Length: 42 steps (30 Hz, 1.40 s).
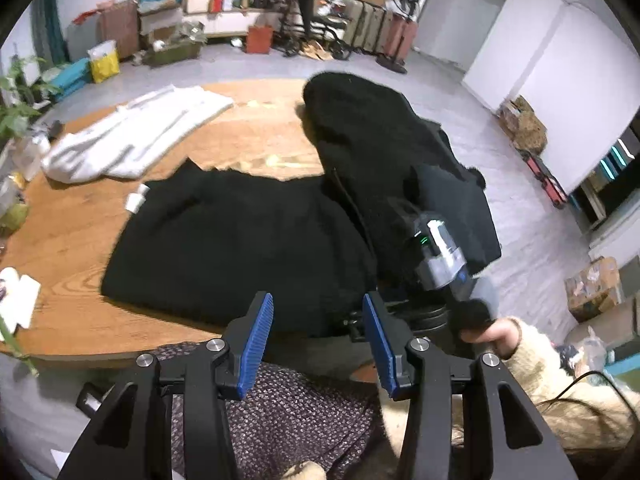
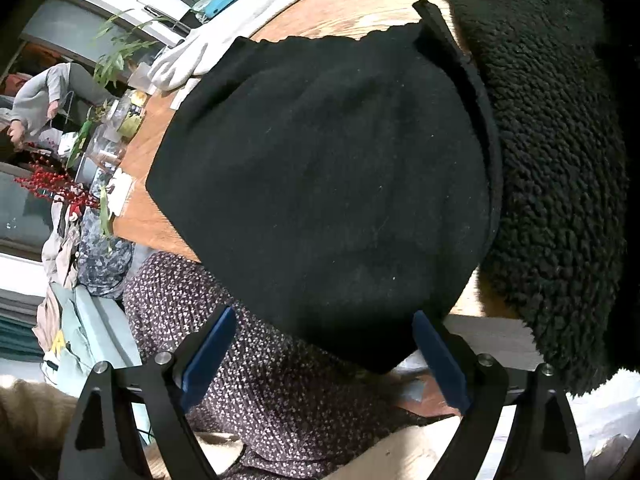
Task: Fold clothes
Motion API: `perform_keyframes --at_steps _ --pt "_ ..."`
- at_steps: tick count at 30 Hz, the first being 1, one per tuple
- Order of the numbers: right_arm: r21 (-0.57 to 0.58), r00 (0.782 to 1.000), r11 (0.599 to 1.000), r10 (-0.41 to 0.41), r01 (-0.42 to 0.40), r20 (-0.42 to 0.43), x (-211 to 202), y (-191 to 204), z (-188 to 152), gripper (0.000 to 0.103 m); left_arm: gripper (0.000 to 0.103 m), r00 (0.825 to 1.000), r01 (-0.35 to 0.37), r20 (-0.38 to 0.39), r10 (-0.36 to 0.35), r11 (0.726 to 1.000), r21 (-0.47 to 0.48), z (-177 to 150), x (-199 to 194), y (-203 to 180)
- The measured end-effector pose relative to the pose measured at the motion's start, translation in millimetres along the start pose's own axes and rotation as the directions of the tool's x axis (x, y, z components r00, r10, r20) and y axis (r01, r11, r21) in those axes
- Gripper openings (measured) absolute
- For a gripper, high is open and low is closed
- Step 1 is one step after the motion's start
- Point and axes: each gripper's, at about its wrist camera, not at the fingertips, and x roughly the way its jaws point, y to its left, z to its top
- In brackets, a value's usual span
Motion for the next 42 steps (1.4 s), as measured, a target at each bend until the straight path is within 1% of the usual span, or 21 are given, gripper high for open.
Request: perform_keyframes --at_steps 3,4,5,7,9,11,13,15,17,19,20,21,23,26,28,29,31,34,36,39,42 --pt "0.027 1.000 1.000 0.011 -0.011 0.009 -7.9 -5.7 -3.8 0.091 0.048 1.000 0.007 -0.024 -0.009 0.998 -0.059 0.5 28.4 21.9" --pt "0.038 1.000 0.999 0.008 -0.008 0.010 -10.4 -8.6 -6.6 0.091 0.048 1.000 -0.004 -0.031 0.001 0.995 -0.101 0.5 39.7 31.4" --pt "0.054 1.000 0.999 0.003 -0.003 0.010 -12.1 -12.4 -11.0 0.091 0.048 0.999 -0.012 -0.045 0.003 0.983 -0.182 0.8 55.0 48.2" --pt "0.088 1.000 0.996 -0.012 0.011 0.009 -11.5 -18.0 -20.6 0.089 0.048 0.997 0.023 -0.059 -0.047 0.938 -0.347 -3.1 78.9 76.7" --pt "0.108 0.999 0.994 -0.036 0.034 0.022 -6.6 -17.9 -31.4 0.087 0.048 0.995 0.040 -0.058 -0.078 0.874 -0.484 -8.8 100.9 101.6" --pt "0.128 0.999 0.991 0.017 -0.021 0.033 2.2 -15.9 -34.9 0.084 0.048 0.998 -0.007 -0.050 -0.023 0.845 -0.535 -14.8 109.9 111.3" --pt "0.160 0.996 0.984 0.078 -0.083 0.037 12.6 -15.9 -35.0 0.083 0.048 0.998 -0.056 -0.050 0.033 0.803 -0.593 -24.5 118.5 121.0" --pt "0.187 0.997 0.979 0.077 -0.081 0.030 24.7 -17.6 -31.9 0.083 0.049 1.000 -0.008 -0.023 -0.009 0.752 -0.660 -37.8 123.4 130.2" --pt "0.197 0.996 0.976 0.088 -0.091 0.024 33.0 -20.6 -29.4 0.084 0.055 0.996 0.085 0.042 -0.078 0.705 -0.704 -48.7 125.0 136.7" --pt "0.214 0.991 0.968 0.123 -0.130 0.044 38.0 -26.3 -26.3 0.084 0.063 0.989 0.147 0.093 -0.116 0.664 -0.733 -56.9 126.4 140.4" --pt "0.224 0.988 0.963 0.140 -0.150 0.058 39.7 -29.5 -25.0 0.084 0.064 0.987 0.157 0.106 -0.117 0.641 -0.751 -59.7 126.2 142.0" --pt "0.236 0.986 0.958 0.151 -0.162 0.064 41.4 -32.6 -24.5 0.083 0.065 0.988 0.155 0.108 -0.114 0.629 -0.761 -60.5 125.6 143.5" --pt "0.274 0.985 0.946 0.161 -0.172 0.062 47.1 -40.0 -25.0 0.071 0.065 0.989 0.145 0.098 -0.111 0.625 -0.767 -61.8 127.2 143.1" --pt "0.309 0.983 0.933 0.172 -0.184 0.066 51.8 -47.5 -27.1 0.066 0.066 0.986 0.162 0.106 -0.126 0.618 -0.770 -60.8 129.1 140.4" --pt "0.294 0.985 0.940 0.158 -0.171 0.067 52.8 -44.4 -27.0 0.069 0.066 0.982 0.185 0.121 -0.145 0.609 -0.772 -60.8 130.7 136.4" --pt "0.287 0.987 0.945 0.148 -0.160 0.065 53.7 -42.3 -27.1 0.075 0.067 0.981 0.192 0.125 -0.151 0.605 -0.773 -60.7 132.0 134.0" --pt "0.287 0.989 0.947 0.133 -0.144 0.058 56.4 -42.1 -25.4 0.083 0.067 0.985 0.168 0.108 -0.134 0.616 -0.769 -59.9 133.5 129.8" --pt "0.309 0.987 0.938 0.146 -0.158 0.062 60.1 -44.2 -23.5 0.085 0.068 0.995 0.093 0.057 -0.077 0.634 -0.768 -59.7 135.3 122.8" --pt "0.328 0.986 0.930 0.152 -0.165 0.067 63.2 -47.1 -21.4 0.086 0.068 0.995 0.092 0.052 -0.082 0.640 -0.763 -62.0 137.6 120.8" --pt "0.315 0.990 0.939 0.123 -0.140 0.074 65.8 -44.4 -18.6 0.089 0.068 0.995 0.097 0.052 -0.089 0.643 -0.760 -66.0 139.7 118.4" --pt "0.321 0.978 0.925 0.179 -0.204 0.106 65.0 -45.8 -16.0 0.089 0.068 0.992 0.123 0.082 -0.094 0.628 -0.769 -69.3 137.1 117.8"
